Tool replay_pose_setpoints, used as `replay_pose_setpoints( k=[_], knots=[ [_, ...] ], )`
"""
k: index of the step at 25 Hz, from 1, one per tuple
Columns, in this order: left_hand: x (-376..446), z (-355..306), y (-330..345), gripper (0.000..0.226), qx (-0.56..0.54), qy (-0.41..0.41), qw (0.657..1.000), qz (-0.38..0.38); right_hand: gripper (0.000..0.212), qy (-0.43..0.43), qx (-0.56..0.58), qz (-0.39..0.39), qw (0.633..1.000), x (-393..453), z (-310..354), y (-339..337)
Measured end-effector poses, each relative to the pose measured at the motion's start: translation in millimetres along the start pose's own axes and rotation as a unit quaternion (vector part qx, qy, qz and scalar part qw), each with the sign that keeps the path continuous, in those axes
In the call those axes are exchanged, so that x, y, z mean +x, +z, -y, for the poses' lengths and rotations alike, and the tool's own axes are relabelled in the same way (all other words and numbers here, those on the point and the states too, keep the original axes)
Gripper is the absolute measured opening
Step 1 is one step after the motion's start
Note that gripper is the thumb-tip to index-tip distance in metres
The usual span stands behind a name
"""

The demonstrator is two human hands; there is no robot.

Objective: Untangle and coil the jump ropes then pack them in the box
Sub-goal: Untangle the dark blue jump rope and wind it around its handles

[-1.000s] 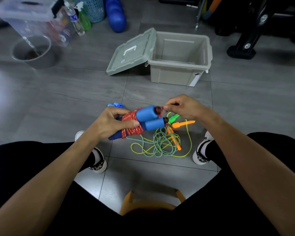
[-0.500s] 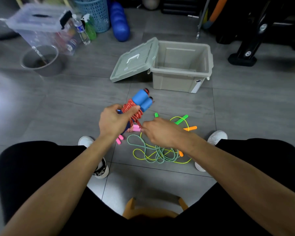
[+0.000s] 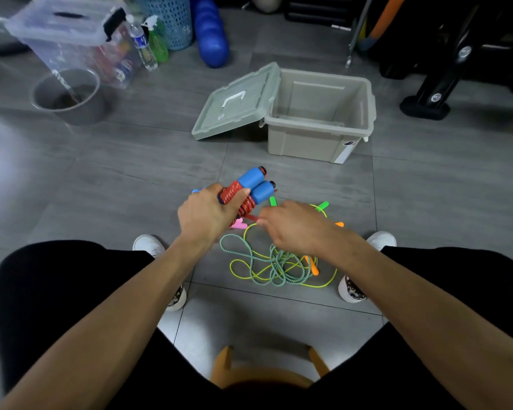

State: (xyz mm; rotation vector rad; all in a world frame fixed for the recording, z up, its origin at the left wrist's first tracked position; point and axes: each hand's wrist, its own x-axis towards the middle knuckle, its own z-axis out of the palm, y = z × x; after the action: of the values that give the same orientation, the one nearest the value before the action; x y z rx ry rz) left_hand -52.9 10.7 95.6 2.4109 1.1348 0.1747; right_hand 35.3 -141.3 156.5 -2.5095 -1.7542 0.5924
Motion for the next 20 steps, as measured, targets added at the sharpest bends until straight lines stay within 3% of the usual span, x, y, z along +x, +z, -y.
replay_pose_setpoints(
  k=[4, 7, 10, 12, 14, 17, 19, 20],
  knots=[
    [-8, -13, -1, 0.051, 0.105, 0.115, 0.987, -0.027, 0.027, 0.05, 0.058, -0.088, 0.993, 12, -25, -5],
    [-24, -22, 6, 0.04, 0.129, 0.183, 0.974, -0.035, 0.026, -0.01, 0.058, -0.17, 0.984, 17, -36, -1],
    [-36, -30, 7, 0.042, 0.172, 0.22, 0.96, -0.02, 0.023, -0.009, 0.108, -0.165, 0.98, 24, -39, 9],
    [-36, -32, 1, 0.045, 0.113, 0.214, 0.97, 0.028, 0.023, -0.002, 0.148, -0.171, 0.974, 27, -41, 15],
    [-31, -33, -14, 0.037, -0.034, 0.149, 0.985, 0.079, 0.02, -0.025, 0.184, -0.205, 0.961, 24, -43, 18],
    [-24, -30, -29, 0.029, -0.216, 0.052, 0.969, 0.104, 0.014, -0.066, 0.247, -0.264, 0.93, 18, -43, 15],
    [-27, -30, -32, 0.029, -0.261, 0.065, 0.958, 0.099, 0.013, -0.079, 0.26, -0.279, 0.921, 17, -41, 13],
    [-30, -30, -30, 0.03, -0.232, 0.096, 0.965, 0.07, 0.014, -0.075, 0.252, -0.277, 0.924, 17, -41, 13]
  ],
)
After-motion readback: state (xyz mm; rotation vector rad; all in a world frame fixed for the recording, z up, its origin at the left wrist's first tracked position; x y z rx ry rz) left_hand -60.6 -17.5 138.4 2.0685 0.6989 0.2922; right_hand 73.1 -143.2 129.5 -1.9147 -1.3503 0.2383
